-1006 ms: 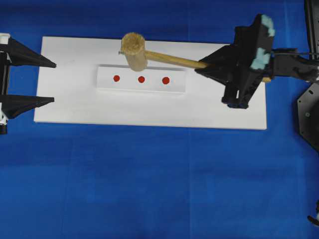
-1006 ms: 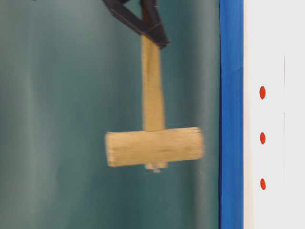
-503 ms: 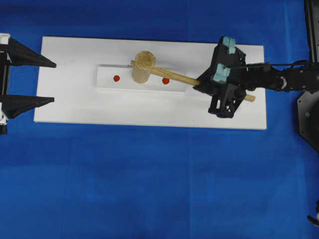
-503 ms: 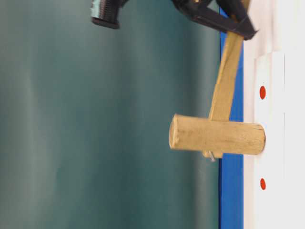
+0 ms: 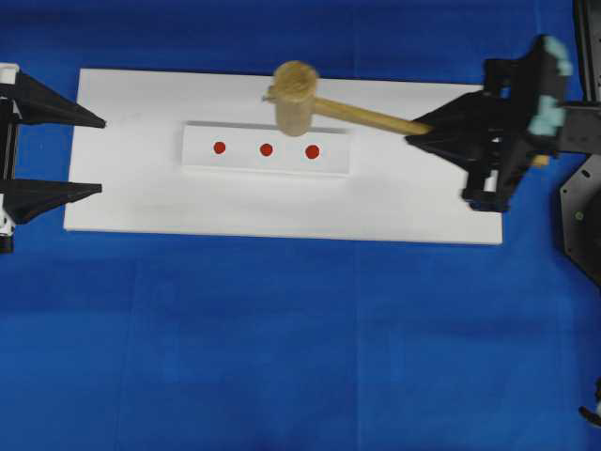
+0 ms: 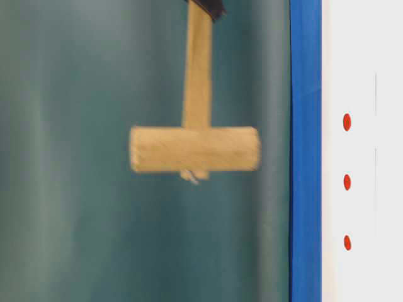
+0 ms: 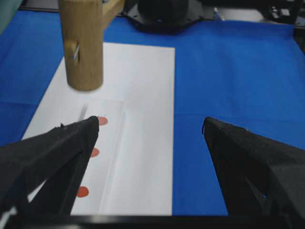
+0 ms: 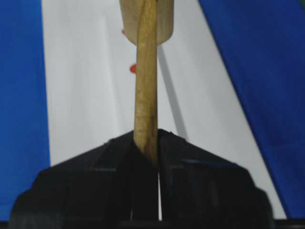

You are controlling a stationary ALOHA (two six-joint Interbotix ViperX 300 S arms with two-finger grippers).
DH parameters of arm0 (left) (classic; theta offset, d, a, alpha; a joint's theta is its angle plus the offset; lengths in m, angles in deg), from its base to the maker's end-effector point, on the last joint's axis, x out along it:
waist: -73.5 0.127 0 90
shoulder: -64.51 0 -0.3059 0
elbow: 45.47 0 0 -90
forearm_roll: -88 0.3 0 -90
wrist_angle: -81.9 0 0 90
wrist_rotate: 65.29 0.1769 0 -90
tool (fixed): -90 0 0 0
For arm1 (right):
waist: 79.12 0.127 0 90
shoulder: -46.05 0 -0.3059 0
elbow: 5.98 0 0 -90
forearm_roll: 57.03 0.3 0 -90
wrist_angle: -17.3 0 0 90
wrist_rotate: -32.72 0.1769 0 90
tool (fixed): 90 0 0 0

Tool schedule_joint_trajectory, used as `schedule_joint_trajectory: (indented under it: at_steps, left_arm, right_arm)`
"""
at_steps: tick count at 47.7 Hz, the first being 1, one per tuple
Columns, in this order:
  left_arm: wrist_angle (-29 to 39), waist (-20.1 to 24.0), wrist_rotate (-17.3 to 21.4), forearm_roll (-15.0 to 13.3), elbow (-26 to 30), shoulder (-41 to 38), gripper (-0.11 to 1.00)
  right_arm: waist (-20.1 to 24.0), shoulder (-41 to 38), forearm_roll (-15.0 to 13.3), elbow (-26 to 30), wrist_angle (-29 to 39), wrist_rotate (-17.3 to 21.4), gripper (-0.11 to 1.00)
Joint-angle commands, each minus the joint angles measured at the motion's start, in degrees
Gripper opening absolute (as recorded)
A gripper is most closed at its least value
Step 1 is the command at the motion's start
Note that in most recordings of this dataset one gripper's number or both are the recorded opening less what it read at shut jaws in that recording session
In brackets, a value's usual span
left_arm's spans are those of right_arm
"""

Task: Hit the mark with a hammer.
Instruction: 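Swing the mallet head down onto the red dots with the right gripper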

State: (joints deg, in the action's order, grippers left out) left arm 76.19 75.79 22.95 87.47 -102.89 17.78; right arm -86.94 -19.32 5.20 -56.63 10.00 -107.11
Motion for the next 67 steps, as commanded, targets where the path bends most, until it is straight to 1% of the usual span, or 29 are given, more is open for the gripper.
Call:
schedule_joint_trajectory:
  at_steps: [1,7,18,22,29,33,41,45,52,59,67]
  left_arm:
    - [-0.2,-0.1,0.0,0.0,0.5,-0.2,0.89]
    - [-0.3,0.0,0.0,0.0,0.5,-0.2,0.89]
    - [-0.3,-0.1,0.0,0.0,0.5,-0.1,0.89]
    - [-0.3,0.0,0.0,0.0,0.4,-0.1,0.89]
    - [-0.3,-0.1,-0.1,0.0,0.4,-0.1,0.89]
    - [-0.2,-0.1,-0.1,0.0,0.4,-0.1,0.89]
    - [0.0,0.0,-0.1,0.0,0.5,0.0,0.89]
    - [0.1,-0.1,-0.1,0.0,0.4,0.1,0.89]
    - [0.1,-0.1,-0.1,0.0,0.4,0.1,0.89]
    - [0.1,-0.1,0.0,0.0,0.4,0.1,0.89]
    - [0.1,-0.1,0.0,0.0,0.4,0.2,0.89]
  right_arm:
    - [0.2,2.1,-0.2,0.1,-0.2,-0.2,0.03]
    - [0.2,2.0,-0.3,-0.3,-0.2,-0.2,0.03]
    - [0.2,-1.9,0.0,-0.2,-0.2,-0.3,0.03]
    - [0.2,-7.3,1.0,-1.4,-0.2,0.2,0.03]
    - [0.2,-18.2,4.6,-2.3,-0.3,0.5,0.03]
    - [0.4,-20.0,4.8,-1.3,0.0,0.5,0.03]
    - [0.7,-16.3,4.1,0.0,0.0,-0.8,0.03]
    - [0.8,-12.7,3.4,0.5,0.1,-1.2,0.03]
    - [0.8,-5.4,3.2,1.2,0.2,-1.5,0.03]
    - [0.8,-0.4,1.7,1.6,1.3,-1.6,0.03]
    - [0.8,-0.1,1.3,1.9,2.0,-1.6,0.03]
